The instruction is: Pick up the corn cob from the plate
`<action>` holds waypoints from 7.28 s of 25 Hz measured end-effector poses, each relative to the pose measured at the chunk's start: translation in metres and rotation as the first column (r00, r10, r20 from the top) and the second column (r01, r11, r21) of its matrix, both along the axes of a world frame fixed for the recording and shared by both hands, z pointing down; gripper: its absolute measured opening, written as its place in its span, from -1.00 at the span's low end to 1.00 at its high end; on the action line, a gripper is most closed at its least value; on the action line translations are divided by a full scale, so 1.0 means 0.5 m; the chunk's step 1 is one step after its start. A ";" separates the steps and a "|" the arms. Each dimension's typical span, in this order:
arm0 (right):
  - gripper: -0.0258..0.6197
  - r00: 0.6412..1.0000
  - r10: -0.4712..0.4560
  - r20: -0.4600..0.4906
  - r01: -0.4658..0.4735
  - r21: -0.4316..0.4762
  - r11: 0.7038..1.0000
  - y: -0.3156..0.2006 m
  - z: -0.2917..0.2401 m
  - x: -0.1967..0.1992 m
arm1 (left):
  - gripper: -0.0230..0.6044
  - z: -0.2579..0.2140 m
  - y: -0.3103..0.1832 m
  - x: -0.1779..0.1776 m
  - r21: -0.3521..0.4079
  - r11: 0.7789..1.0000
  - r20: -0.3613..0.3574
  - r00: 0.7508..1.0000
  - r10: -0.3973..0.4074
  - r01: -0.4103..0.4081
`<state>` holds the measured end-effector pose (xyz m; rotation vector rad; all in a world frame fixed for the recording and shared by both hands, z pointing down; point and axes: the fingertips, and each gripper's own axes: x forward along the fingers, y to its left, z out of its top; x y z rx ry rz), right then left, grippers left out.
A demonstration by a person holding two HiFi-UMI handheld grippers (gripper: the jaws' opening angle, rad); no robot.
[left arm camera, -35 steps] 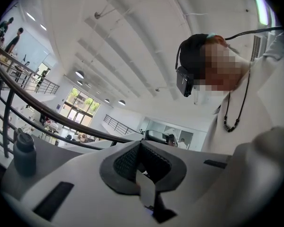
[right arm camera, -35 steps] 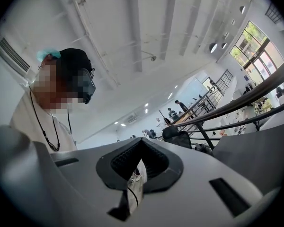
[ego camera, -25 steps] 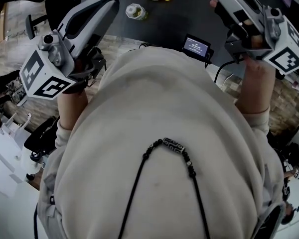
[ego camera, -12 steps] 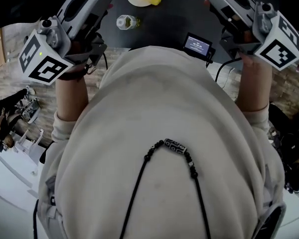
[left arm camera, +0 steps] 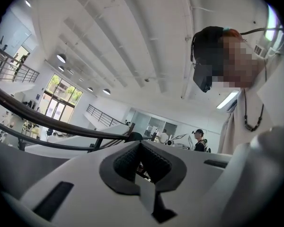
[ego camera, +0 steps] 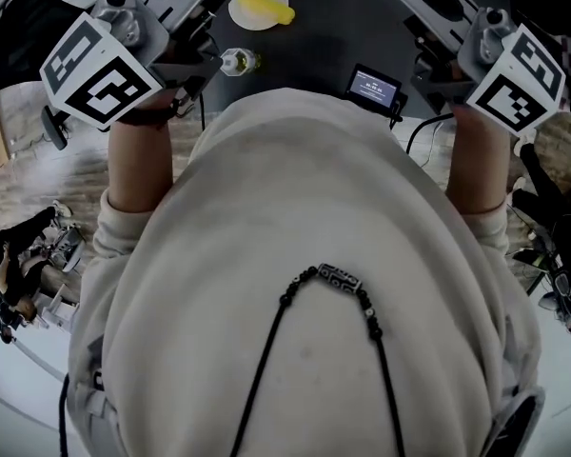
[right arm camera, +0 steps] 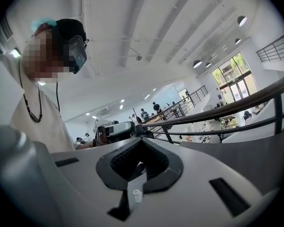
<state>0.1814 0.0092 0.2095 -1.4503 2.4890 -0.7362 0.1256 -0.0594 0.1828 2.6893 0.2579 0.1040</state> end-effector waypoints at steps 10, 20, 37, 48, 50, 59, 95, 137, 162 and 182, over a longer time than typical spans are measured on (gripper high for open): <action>-0.87 1.000 0.006 -0.030 -0.007 -0.018 1.000 -0.008 -0.009 -0.005 | -0.92 0.001 0.000 -0.009 -0.005 1.000 -0.014 1.000 0.016 -0.016; -0.87 0.997 -0.041 -0.068 0.039 -0.032 0.999 -0.012 -0.026 -0.051 | -0.92 -0.008 0.036 -0.051 -0.019 0.999 -0.024 0.999 0.028 -0.028; -0.87 0.988 -0.099 -0.122 0.091 -0.072 0.993 -0.064 -0.033 -0.100 | -0.92 -0.014 0.002 -0.124 -0.074 0.996 -0.045 0.998 -0.049 0.045; -0.87 0.980 -0.127 -0.152 0.112 -0.105 0.988 -0.101 0.000 -0.105 | -0.92 0.003 -0.004 -0.157 -0.092 0.990 -0.033 0.993 -0.109 0.106; -0.87 0.978 -0.137 -0.160 0.120 -0.107 0.987 -0.105 0.000 -0.109 | -0.92 0.004 -0.001 -0.161 -0.094 0.989 -0.031 0.992 -0.119 0.116; -0.87 0.974 -0.159 -0.160 0.138 -0.135 0.981 -0.132 0.026 -0.104 | -0.92 0.013 -0.012 -0.186 -0.111 0.979 -0.021 0.984 -0.176 0.173; -0.42 0.893 -0.382 -0.238 0.262 -0.413 0.872 -0.247 0.287 -0.183 | -0.92 0.107 -0.055 -0.306 -0.219 0.902 0.031 0.927 -0.374 0.371; -0.12 0.881 -0.410 -0.235 0.162 -0.664 0.730 -0.268 0.571 -0.162 | -0.92 0.178 -0.055 -0.404 -0.292 0.824 0.082 0.871 -0.484 0.485; -0.06 0.854 -0.468 -0.229 0.123 -0.784 0.608 -0.236 0.725 -0.146 | -0.92 0.208 -0.056 -0.427 -0.323 0.792 0.109 0.851 -0.514 0.519; -0.08 0.813 -0.505 -0.289 0.008 -0.862 0.506 -0.217 0.867 -0.142 | -0.92 0.225 -0.051 -0.433 -0.335 0.783 0.117 0.847 -0.518 0.525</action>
